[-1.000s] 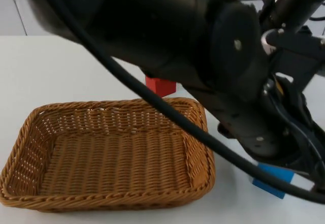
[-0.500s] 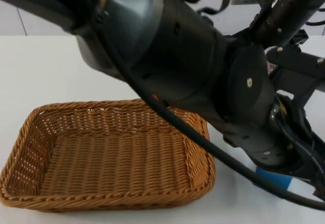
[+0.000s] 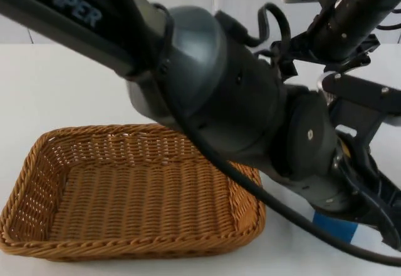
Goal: Pick up one cube with each hand and place exactly two cubes into the same basket, leaving the remaining cube outside.
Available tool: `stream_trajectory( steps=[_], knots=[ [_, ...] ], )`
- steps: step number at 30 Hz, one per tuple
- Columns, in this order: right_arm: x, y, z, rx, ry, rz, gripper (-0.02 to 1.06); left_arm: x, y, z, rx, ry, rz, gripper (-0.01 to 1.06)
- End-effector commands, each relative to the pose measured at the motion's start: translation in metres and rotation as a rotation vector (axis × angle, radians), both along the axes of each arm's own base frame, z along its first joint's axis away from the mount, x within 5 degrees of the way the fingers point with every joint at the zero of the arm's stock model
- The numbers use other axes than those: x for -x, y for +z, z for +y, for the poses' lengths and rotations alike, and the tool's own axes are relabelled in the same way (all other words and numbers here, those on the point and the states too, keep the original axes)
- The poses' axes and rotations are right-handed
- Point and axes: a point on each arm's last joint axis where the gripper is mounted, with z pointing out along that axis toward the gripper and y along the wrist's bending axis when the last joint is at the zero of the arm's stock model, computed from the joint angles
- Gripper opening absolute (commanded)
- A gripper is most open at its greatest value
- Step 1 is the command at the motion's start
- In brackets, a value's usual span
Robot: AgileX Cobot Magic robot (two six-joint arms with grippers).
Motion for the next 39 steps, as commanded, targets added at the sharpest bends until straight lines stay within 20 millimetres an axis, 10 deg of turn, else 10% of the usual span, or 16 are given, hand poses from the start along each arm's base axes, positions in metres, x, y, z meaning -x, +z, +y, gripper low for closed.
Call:
stream_trajectory(
  steps=[1, 16, 29, 39],
  knots=[
    [-0.001, 0.003, 0.002, -0.007, 0.004, -0.017, 1.05, -0.001, -0.002, -0.002, 0.016, 0.021, 0.000, 0.99],
    [0.001, 0.002, 0.017, -0.005, 0.040, -0.063, 1.05, -0.016, -0.034, 0.006, -0.031, 0.064, 0.016, 0.99],
    [-0.002, -0.054, 0.018, 0.028, 0.036, 0.030, 1.05, -0.017, -0.042, 0.006, -0.049, 0.042, -0.011, 0.99],
    [-0.001, -0.060, 0.018, 0.033, 0.036, 0.041, 1.05, -0.018, -0.042, 0.006, -0.047, 0.041, -0.017, 0.99]
  ],
)
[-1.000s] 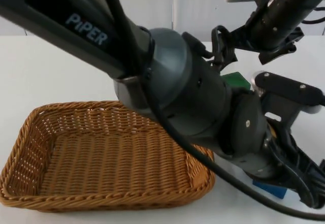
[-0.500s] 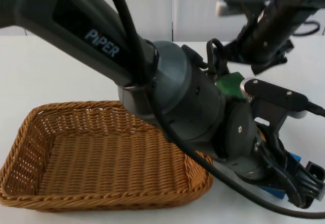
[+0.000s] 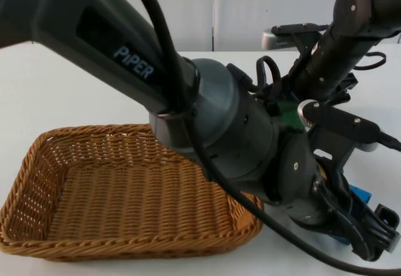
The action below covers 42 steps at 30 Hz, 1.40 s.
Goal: Pick up one cube with each hand and place exactly two cubes into the same basket, leaving the remaining cube outside.
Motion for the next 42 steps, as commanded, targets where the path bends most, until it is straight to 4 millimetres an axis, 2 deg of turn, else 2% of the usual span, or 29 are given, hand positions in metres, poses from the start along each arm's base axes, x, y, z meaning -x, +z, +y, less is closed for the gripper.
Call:
stream_trajectory(
  steps=[1, 7, 9, 11, 12, 15, 16, 17, 19, 21, 22, 23, 27, 28, 33, 34, 37, 38, 39, 42],
  knots=[
    [-0.001, 0.002, 0.001, 0.000, 0.009, -0.017, 1.05, -0.001, 0.001, -0.001, 0.007, 0.003, -0.006, 0.99],
    [-0.001, 0.002, 0.001, 0.000, 0.009, -0.015, 1.00, -0.001, 0.001, -0.001, 0.007, 0.003, -0.006, 0.97],
    [-0.001, 0.002, 0.001, 0.000, 0.009, -0.013, 0.90, 0.000, 0.001, -0.001, 0.004, 0.002, -0.003, 0.94],
    [-0.001, 0.002, 0.001, 0.002, 0.010, -0.009, 0.76, 0.000, 0.000, -0.001, 0.002, 0.001, 0.000, 0.85],
    [-0.001, 0.002, 0.001, 0.002, 0.010, -0.009, 0.76, 0.000, 0.000, -0.001, 0.002, 0.001, 0.000, 0.85],
    [0.000, 0.002, 0.001, 0.003, 0.011, -0.005, 0.46, 0.000, 0.002, -0.001, 0.004, 0.000, 0.001, 0.65],
    [0.001, 0.002, 0.001, 0.006, 0.013, 0.007, 0.33, 0.000, 0.007, -0.001, 0.008, -0.004, 0.003, 0.52],
    [0.001, 0.002, 0.001, 0.006, 0.013, 0.007, 0.33, 0.000, 0.007, -0.001, 0.008, -0.004, 0.003, 0.52],
    [0.002, 0.002, 0.000, 0.012, 0.016, 0.025, 0.13, 0.001, 0.016, -0.001, 0.017, -0.008, 0.005, 0.32],
    [0.004, 0.007, 0.000, 0.012, 0.018, 0.030, 0.00, 0.002, 0.022, -0.001, 0.024, -0.012, 0.005, 0.12],
    [0.004, 0.012, 0.000, 0.010, 0.019, 0.027, 0.00, 0.002, 0.025, -0.001, 0.024, -0.015, 0.009, 0.00],
    [0.004, 0.012, 0.000, 0.010, 0.019, 0.027, 0.00, 0.002, 0.025, -0.001, 0.024, -0.015, 0.009, 0.00],
    [0.006, 0.047, -0.002, -0.007, 0.021, -0.011, 0.00, 0.005, 0.040, -0.001, 0.032, -0.028, 0.021, 0.00],
    [0.006, 0.047, -0.002, -0.007, 0.021, -0.011, 0.00, 0.005, 0.040, -0.001, 0.032, -0.028, 0.021, 0.00],
    [0.017, 0.108, -0.005, -0.039, 0.030, -0.086, 0.00, 0.007, 0.084, 0.001, 0.085, -0.072, -0.051, 0.00],
    [0.017, 0.108, -0.005, -0.039, 0.030, -0.086, 0.00, 0.007, 0.084, 0.001, 0.085, -0.072, -0.051, 0.00],
    [0.025, 0.147, -0.009, -0.062, 0.033, -0.158, 0.00, 0.010, 0.117, 0.005, 0.134, -0.082, -0.079, 0.00],
    [0.031, 0.165, -0.011, -0.073, 0.035, -0.191, 0.00, 0.013, 0.131, 0.008, 0.137, -0.106, -0.095, 0.00],
    [0.031, 0.165, -0.011, -0.073, 0.035, -0.191, 0.00, 0.013, 0.131, 0.008, 0.137, -0.106, -0.095, 0.00],
    [0.042, 0.194, -0.015, -0.089, 0.038, -0.231, 0.00, 0.020, 0.159, 0.016, 0.140, -0.152, -0.135, 0.00]
  ],
)
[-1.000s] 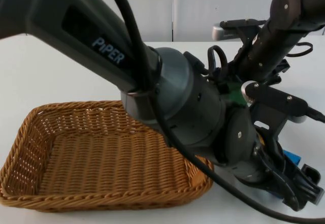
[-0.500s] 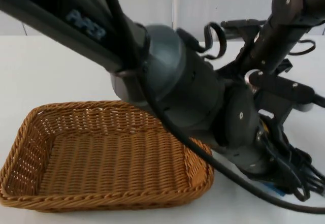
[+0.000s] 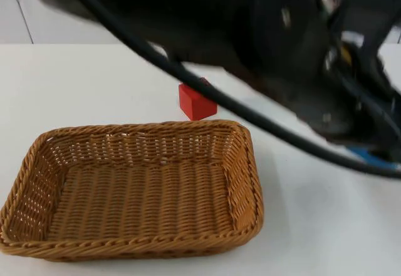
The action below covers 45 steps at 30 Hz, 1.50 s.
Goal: Pick up one cube with each hand and place exactly two cubes into the same basket, leaving the remaining cube outside.
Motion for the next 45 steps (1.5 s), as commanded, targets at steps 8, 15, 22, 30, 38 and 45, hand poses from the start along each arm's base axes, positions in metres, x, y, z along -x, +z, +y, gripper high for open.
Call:
stream_trajectory(
  steps=[8, 15, 22, 30, 38, 45],
  knots=[
    [0.022, 0.054, -0.009, -0.031, 0.011, -0.084, 0.00, 0.013, 0.048, 0.017, -0.007, -0.075, -0.067, 0.00],
    [0.025, 0.053, -0.009, -0.018, 0.018, -0.049, 0.00, 0.017, 0.046, 0.020, -0.057, -0.098, -0.040, 0.00],
    [0.027, 0.051, -0.010, 0.002, 0.023, -0.022, 0.00, 0.019, 0.054, 0.028, -0.091, -0.107, -0.070, 0.00],
    [0.028, 0.050, -0.011, 0.016, 0.026, -0.017, 0.00, 0.027, 0.071, 0.056, -0.090, -0.089, -0.128, 0.00],
    [0.028, 0.051, -0.011, 0.014, 0.025, -0.023, 0.00, 0.009, 0.073, 0.093, -0.092, 0.033, -0.110, 0.00],
    [0.030, 0.051, -0.007, 0.016, 0.039, -0.024, 0.00, -0.003, 0.070, 0.145, -0.098, 0.183, -0.096, 0.00]
  ],
)
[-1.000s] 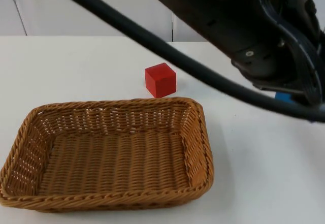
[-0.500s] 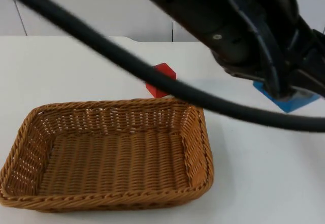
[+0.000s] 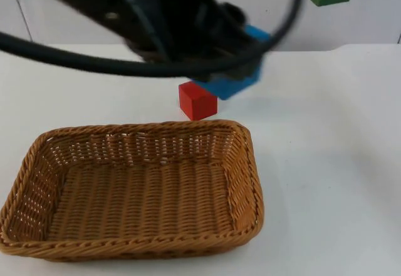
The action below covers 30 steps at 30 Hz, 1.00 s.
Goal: Pick up one cube with each hand and place exactly two cubes into the same basket, leaving the remaining cube outside.
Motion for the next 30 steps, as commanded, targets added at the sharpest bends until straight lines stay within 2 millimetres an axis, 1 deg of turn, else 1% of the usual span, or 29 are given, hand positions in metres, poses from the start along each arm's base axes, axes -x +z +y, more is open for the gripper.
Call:
stream_trajectory(
  steps=[1, 2, 3, 6, 7, 8, 9, 11, 14, 15, 17, 21, 22, 23, 25, 26, 27, 30],
  knots=[
    [0.004, 0.009, 0.001, -0.001, 0.017, -0.029, 0.00, -0.001, 0.004, 0.012, 0.016, 0.040, -0.014, 0.00],
    [0.005, 0.009, 0.004, -0.001, 0.025, -0.029, 0.00, -0.003, 0.003, 0.022, 0.017, 0.069, -0.013, 0.00],
    [0.005, 0.009, 0.004, -0.001, 0.025, -0.029, 0.00, -0.003, 0.003, 0.022, 0.017, 0.069, -0.013, 0.00],
    [0.008, 0.009, 0.011, 0.001, 0.044, -0.030, 0.00, -0.005, 0.002, 0.046, 0.019, 0.148, -0.009, 0.00],
    [0.010, 0.009, 0.016, 0.000, 0.055, -0.030, 0.00, -0.006, 0.000, 0.058, 0.014, 0.186, -0.004, 0.00],
    [0.012, 0.009, 0.020, 0.000, 0.066, -0.030, 0.00, -0.006, -0.001, 0.064, 0.012, 0.203, -0.001, 0.00],
    [0.012, 0.009, 0.020, 0.000, 0.066, -0.030, 0.00, -0.006, -0.001, 0.064, 0.012, 0.203, -0.001, 0.00],
    [0.017, 0.009, 0.029, 0.011, 0.109, -0.038, 0.00, -0.004, -0.004, 0.076, 0.013, 0.243, 0.006, 0.00],
    [0.025, 0.009, 0.043, 0.019, 0.162, -0.047, 0.00, 0.003, -0.008, 0.089, 0.018, 0.283, 0.020, 0.00],
    [0.025, 0.009, 0.043, 0.019, 0.162, -0.047, 0.00, 0.003, -0.008, 0.089, 0.018, 0.283, 0.020, 0.00],
    [0.029, 0.009, 0.051, 0.020, 0.184, -0.046, 0.00, 0.008, -0.009, 0.095, 0.020, 0.296, 0.018, 0.00],
    [0.038, 0.009, 0.065, 0.020, 0.224, -0.045, 0.00, 0.018, -0.007, 0.100, 0.032, 0.296, 0.000, 0.00],
    [0.038, 0.009, 0.065, 0.020, 0.224, -0.045, 0.00, 0.018, -0.007, 0.100, 0.032, 0.296, 0.000, 0.00],
    [0.044, 0.009, 0.072, 0.026, 0.253, -0.046, 0.00, 0.022, -0.006, 0.101, 0.035, 0.296, -0.006, 0.00],
    [0.048, 0.009, 0.078, 0.031, 0.282, -0.050, 0.00, 0.025, -0.009, 0.103, 0.033, 0.296, -0.001, 0.00],
    [0.053, 0.009, 0.085, 0.032, 0.303, -0.051, 0.00, 0.028, -0.010, 0.104, 0.029, 0.295, -0.003, 0.00],
    [0.053, 0.009, 0.085, 0.032, 0.303, -0.051, 0.00, 0.028, -0.010, 0.104, 0.029, 0.295, -0.003, 0.00],
    [0.062, 0.009, 0.096, 0.032, 0.340, -0.052, 0.00, 0.030, -0.017, 0.110, 0.024, 0.319, 0.008, 0.00]
  ],
)
